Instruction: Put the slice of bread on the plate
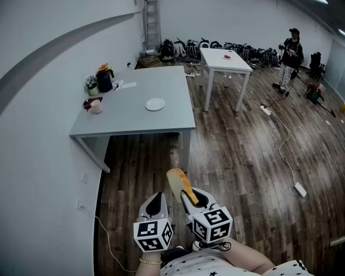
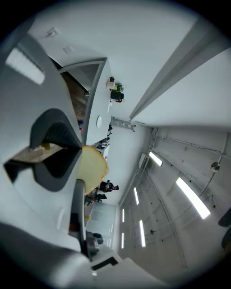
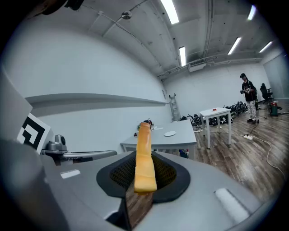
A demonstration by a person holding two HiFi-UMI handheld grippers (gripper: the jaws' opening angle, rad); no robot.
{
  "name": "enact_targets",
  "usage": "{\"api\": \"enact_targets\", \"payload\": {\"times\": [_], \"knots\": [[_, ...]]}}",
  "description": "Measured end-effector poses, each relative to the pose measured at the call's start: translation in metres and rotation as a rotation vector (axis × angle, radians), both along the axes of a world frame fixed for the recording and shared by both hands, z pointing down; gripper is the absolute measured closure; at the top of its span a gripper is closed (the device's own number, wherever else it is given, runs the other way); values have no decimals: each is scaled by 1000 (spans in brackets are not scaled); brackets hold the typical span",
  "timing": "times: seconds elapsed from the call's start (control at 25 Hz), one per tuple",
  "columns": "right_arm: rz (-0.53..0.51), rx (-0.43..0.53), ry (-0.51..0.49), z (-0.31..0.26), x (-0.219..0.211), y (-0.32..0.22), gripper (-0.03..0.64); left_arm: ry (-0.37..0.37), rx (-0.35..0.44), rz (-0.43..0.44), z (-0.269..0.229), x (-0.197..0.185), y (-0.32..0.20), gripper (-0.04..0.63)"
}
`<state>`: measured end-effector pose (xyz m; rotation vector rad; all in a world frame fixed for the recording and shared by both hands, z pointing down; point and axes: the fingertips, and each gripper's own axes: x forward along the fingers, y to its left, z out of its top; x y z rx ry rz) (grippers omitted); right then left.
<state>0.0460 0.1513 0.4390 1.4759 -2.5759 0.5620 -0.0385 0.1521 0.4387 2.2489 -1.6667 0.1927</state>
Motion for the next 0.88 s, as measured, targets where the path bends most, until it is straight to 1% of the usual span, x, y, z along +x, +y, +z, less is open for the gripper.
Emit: {"api": "enact_targets", "payload": {"times": [0.16, 0.4, 0.68, 0.88], "knots": [[-10, 2, -1, -1, -20, -3, 531, -11, 2, 4, 3, -17, -3, 588], [-9, 5, -2, 1, -42, -7, 531, 12, -5, -5, 4, -40, -13, 588], [6, -12, 4, 6, -52, -22, 531, 19, -20, -4, 9, -53, -27, 588], [4, -25, 1, 15, -51, -45, 531, 20, -32, -5, 15, -53, -51, 588]]}}
